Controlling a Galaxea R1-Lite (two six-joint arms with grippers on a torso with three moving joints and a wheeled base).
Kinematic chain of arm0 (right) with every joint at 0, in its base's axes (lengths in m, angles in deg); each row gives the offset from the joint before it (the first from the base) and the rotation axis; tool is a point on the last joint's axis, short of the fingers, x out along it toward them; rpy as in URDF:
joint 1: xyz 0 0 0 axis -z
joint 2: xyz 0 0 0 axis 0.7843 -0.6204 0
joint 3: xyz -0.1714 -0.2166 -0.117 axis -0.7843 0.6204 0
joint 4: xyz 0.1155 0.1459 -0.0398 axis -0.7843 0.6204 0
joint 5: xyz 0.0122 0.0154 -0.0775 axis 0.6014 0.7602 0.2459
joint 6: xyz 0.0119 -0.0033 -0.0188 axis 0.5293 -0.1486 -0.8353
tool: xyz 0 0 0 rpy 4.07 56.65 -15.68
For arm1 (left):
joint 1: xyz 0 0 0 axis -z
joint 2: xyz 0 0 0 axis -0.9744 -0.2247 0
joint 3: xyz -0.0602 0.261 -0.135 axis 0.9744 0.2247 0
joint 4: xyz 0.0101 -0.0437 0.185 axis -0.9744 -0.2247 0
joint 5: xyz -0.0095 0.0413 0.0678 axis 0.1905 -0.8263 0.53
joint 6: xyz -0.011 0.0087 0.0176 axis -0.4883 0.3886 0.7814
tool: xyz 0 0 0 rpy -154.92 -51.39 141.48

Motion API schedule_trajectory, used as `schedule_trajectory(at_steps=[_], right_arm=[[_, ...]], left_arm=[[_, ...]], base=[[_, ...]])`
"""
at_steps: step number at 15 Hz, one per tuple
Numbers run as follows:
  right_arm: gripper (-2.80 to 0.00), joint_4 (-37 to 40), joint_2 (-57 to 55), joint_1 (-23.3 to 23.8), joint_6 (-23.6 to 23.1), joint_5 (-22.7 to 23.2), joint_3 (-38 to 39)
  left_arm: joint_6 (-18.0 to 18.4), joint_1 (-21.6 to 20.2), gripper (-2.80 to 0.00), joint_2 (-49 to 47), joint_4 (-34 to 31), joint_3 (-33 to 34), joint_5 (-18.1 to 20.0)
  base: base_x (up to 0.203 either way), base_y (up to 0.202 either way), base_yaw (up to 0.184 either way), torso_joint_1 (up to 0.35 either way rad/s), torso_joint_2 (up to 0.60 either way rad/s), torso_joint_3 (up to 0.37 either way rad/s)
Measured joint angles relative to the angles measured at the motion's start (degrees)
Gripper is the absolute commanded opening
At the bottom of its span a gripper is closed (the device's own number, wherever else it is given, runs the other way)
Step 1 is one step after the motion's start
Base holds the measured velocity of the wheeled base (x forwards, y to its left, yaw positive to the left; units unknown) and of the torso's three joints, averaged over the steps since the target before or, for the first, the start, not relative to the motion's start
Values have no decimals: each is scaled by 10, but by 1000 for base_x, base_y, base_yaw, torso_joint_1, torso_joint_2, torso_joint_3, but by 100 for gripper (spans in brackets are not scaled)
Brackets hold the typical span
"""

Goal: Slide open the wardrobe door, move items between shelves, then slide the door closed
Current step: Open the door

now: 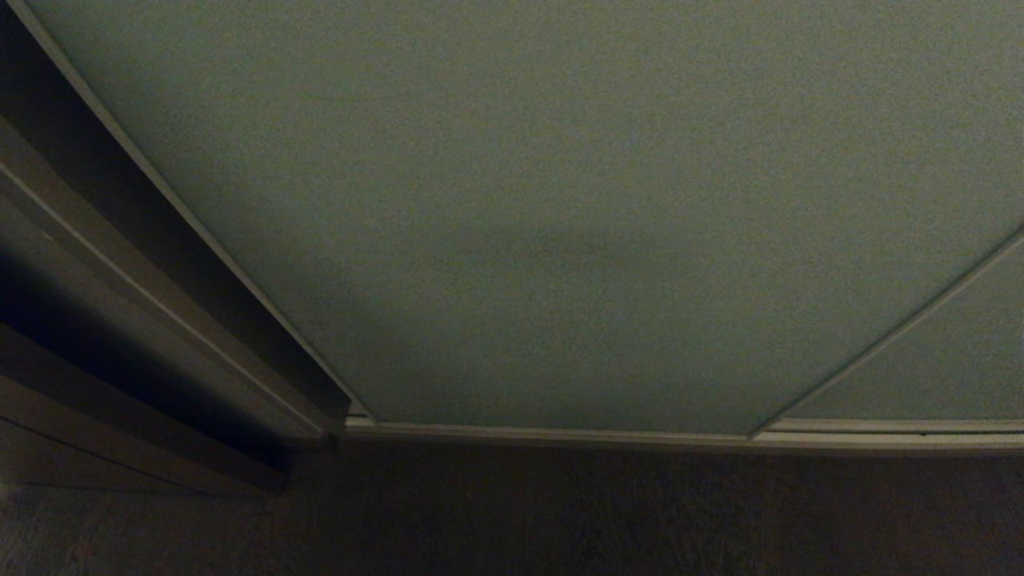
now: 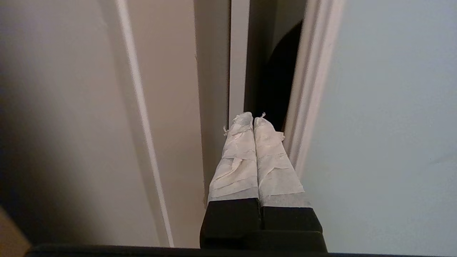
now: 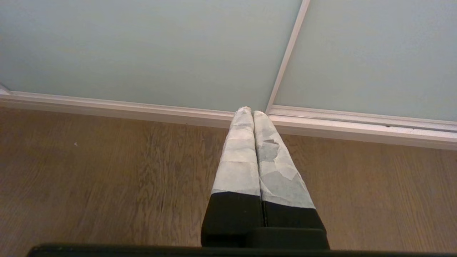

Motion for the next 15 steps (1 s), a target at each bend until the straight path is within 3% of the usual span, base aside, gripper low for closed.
schedule_trajectory(at_steps=[4, 7, 15], right_arm=[[-280, 0, 0, 0, 0, 0, 0], [-280, 0, 0, 0, 0, 0, 0], [-280, 0, 0, 0, 0, 0, 0]], left_arm=[[1, 0, -280, -54, -27, -56, 13], [1, 5, -280, -80, -29, -89, 71], [6, 29, -280, -106, -50, -112, 120]], base=[[0, 0, 0, 0, 0, 0], [0, 0, 0, 0, 0, 0], [0, 0, 0, 0, 0, 0]])
